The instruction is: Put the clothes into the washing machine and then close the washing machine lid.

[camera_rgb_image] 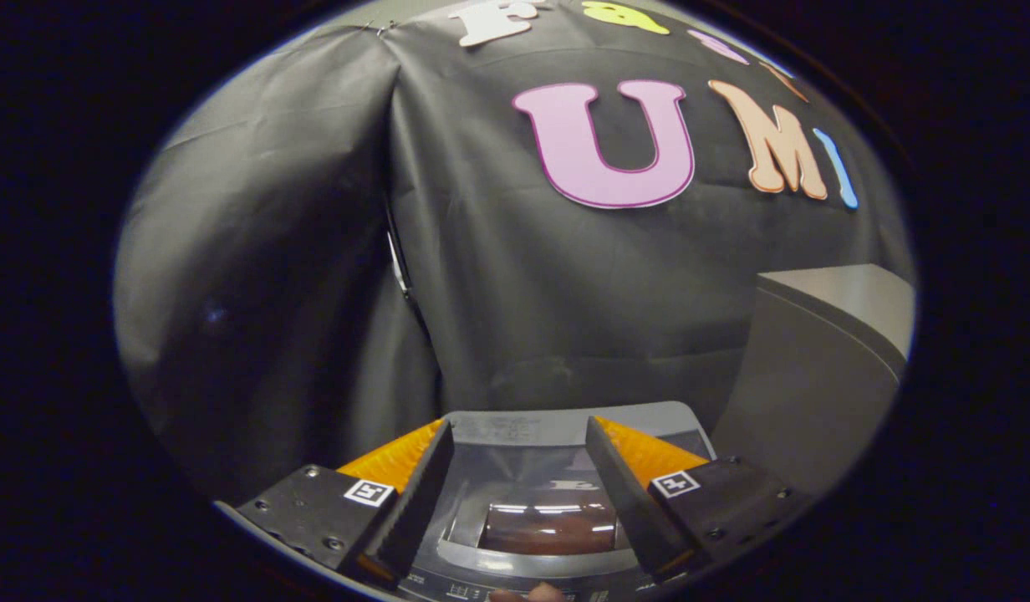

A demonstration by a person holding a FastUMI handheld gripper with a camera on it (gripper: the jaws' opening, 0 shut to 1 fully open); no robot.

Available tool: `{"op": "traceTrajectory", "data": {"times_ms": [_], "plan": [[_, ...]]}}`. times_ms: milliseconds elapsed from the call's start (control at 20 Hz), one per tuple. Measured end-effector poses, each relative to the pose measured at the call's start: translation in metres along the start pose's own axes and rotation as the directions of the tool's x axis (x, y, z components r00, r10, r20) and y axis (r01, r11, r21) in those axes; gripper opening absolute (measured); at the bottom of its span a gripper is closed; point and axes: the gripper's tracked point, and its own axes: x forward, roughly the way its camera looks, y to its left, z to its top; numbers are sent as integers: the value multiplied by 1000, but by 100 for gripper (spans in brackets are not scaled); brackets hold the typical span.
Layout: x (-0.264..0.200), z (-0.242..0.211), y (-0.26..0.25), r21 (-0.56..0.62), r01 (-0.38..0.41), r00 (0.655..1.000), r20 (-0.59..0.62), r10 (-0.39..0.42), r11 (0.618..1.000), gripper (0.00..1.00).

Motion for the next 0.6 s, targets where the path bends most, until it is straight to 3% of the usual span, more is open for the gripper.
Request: {"op": "traceTrajectory", "data": {"times_ms": [200, 600], "plan": [[-16, 15, 0, -22, -30, 999, 36, 31, 999, 97], [-78, -4, 15, -49, -73, 993, 87, 77, 996, 97]]}}
